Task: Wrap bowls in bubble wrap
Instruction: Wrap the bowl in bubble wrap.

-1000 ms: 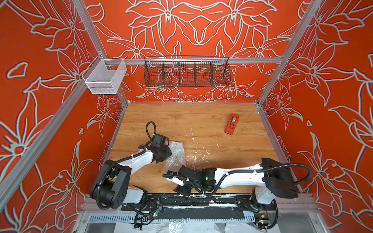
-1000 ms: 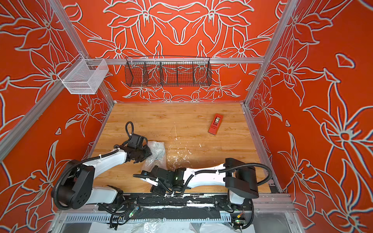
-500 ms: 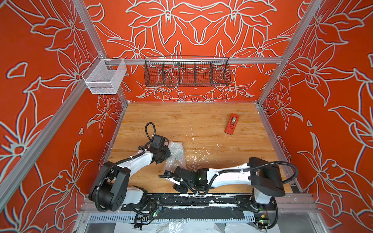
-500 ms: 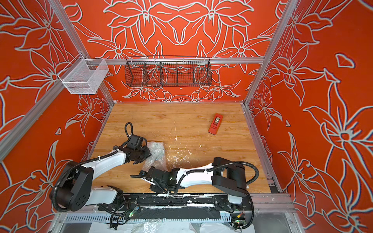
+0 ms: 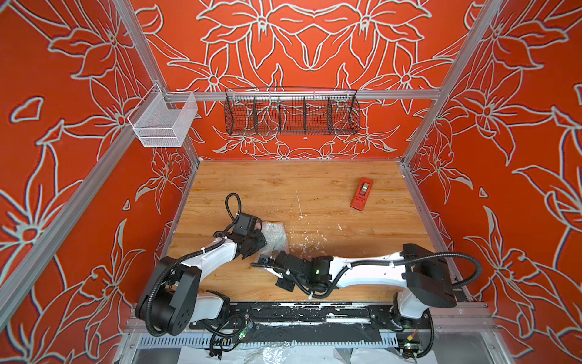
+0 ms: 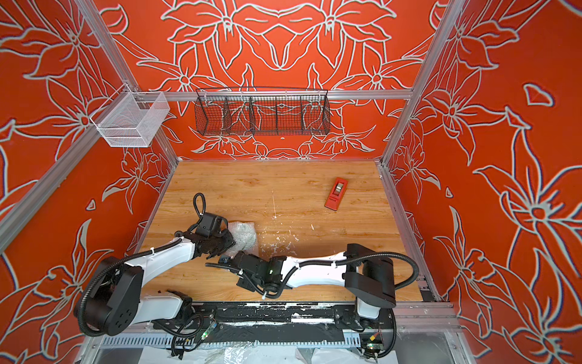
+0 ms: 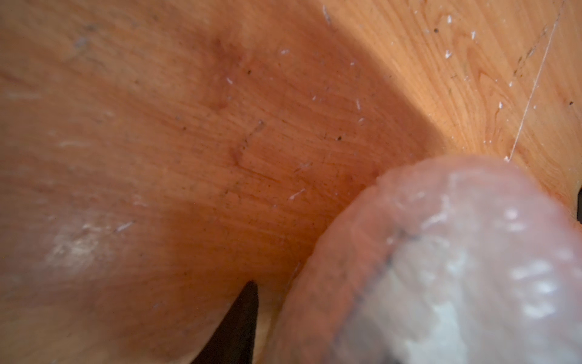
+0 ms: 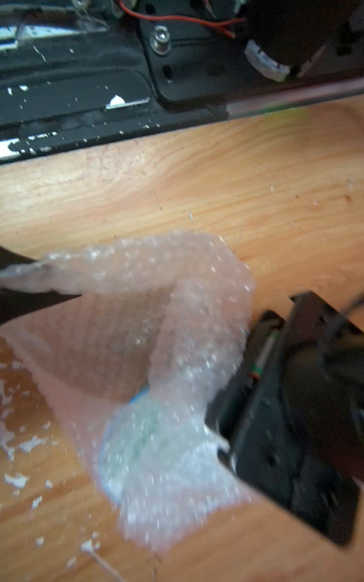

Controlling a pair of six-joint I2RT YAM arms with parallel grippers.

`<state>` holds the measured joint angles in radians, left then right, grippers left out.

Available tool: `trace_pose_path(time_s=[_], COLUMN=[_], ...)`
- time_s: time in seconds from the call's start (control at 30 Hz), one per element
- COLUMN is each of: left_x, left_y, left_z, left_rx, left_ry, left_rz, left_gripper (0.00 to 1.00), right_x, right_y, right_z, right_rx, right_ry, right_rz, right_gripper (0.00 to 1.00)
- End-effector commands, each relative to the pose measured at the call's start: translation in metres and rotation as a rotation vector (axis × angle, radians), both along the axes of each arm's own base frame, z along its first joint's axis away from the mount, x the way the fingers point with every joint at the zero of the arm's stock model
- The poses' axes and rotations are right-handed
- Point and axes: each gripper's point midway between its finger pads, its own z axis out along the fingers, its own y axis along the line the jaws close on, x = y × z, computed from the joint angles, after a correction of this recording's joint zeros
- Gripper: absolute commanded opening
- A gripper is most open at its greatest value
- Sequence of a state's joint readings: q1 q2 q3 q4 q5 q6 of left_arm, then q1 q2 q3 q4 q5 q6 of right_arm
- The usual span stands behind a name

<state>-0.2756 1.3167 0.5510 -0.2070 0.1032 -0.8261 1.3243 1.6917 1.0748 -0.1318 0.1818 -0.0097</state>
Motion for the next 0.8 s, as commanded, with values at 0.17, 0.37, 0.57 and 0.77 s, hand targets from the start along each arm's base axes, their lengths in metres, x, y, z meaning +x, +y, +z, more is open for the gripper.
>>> trace_pose_path(time_s=[0.17, 0.37, 0.57, 0.77], left_x=[-0.028, -0.028, -0.028, -0.028], left_y=[0.013, 0.013, 0.010, 0.008], left_z=[-0.018, -0.019, -0.018, -0.017], left_rx=[0.051, 0.050, 0.038, 0.030], left_ry=[0.085, 0.081, 0.074, 0.062], left_rz=[0.002, -0.008, -0.019, -0.031], left_gripper=[0.41, 0.40, 0.39, 0.39], right_x=[0.076, 0.124, 0.149, 0.158], right_y=[-0.003, 0.001, 0.016, 0.031], right_z=[0.051, 0.051, 0.028, 0.005], right_rx=[-0.016, -0.027, -0.021, -0.016], right_ry=[-0.148, -0.170, -0.111, -0.065], right_rz=[-0.089, -0.160, -0.175, -0.163], right_gripper=[0.00, 0.00, 0.00, 0.00])
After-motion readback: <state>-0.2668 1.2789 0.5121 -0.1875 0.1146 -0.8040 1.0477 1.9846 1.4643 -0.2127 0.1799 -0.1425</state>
